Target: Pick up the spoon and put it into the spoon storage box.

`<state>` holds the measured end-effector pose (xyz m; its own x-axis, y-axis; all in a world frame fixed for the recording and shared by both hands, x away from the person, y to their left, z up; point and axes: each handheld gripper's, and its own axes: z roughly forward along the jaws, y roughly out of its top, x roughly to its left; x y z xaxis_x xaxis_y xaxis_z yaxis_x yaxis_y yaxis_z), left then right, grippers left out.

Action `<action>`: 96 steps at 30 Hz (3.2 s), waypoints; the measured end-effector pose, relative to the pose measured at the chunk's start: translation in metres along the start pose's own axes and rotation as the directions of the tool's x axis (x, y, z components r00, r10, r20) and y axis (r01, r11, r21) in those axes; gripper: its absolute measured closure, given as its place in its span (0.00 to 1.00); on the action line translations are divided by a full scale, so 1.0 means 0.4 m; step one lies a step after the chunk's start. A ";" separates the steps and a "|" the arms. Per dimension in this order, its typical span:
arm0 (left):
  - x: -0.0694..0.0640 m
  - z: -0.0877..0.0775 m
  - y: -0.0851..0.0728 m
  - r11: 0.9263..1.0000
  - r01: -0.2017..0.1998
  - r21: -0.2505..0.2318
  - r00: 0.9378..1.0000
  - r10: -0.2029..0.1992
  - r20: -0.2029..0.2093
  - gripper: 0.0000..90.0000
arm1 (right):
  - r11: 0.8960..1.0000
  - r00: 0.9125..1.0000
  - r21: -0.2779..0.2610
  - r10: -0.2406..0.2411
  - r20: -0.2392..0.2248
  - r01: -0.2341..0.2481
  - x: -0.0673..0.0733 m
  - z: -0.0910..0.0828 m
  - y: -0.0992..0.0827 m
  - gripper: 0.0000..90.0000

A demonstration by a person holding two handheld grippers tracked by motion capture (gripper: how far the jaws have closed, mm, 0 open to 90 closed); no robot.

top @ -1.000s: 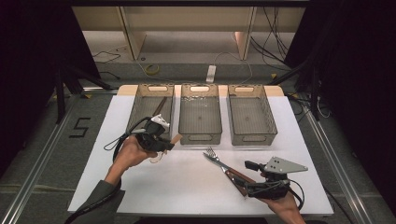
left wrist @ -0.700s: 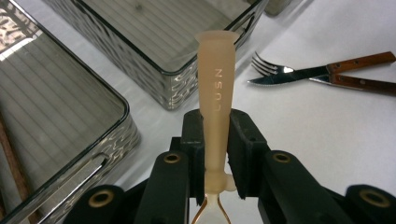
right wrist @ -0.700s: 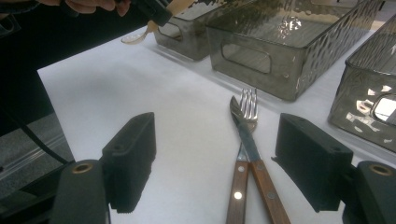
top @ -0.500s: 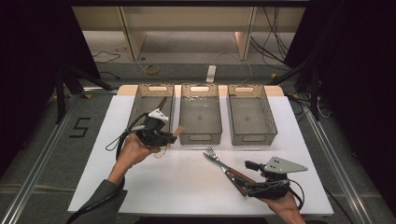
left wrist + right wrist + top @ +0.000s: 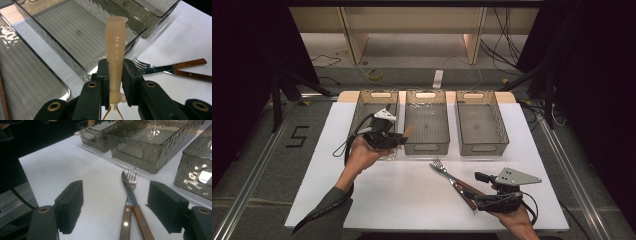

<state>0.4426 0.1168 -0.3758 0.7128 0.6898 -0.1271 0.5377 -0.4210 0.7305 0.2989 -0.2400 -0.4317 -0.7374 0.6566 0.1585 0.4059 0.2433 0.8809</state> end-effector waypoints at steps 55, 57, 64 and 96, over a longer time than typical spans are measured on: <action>0.072 0.165 0.161 0.991 0.122 -0.056 0.990 -0.125 -0.058 0.85 | 1.000 1.000 -0.004 0.008 -0.011 -0.008 -0.003 -0.001 -0.002 0.33; 0.073 0.171 0.159 0.991 0.122 -0.055 0.990 -0.126 -0.061 0.85 | 1.000 1.000 -0.005 0.005 -0.012 -0.005 -0.002 -0.001 -0.002 0.33; 0.073 0.182 0.149 0.991 0.124 -0.057 0.990 -0.128 -0.063 0.85 | 1.000 1.000 -0.004 0.005 -0.012 -0.005 -0.002 0.000 -0.002 0.33; -0.004 0.043 0.060 0.987 0.144 -0.066 0.989 -0.146 -0.020 0.20 | 1.000 1.000 0.007 0.009 -0.003 -0.009 -0.001 0.002 -0.003 0.33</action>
<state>0.4623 0.0955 -0.3696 0.6179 0.7552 -0.2188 0.6037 -0.2774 0.7474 0.2991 -0.2401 -0.4332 -0.7352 0.6567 0.1679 0.4167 0.2424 0.8761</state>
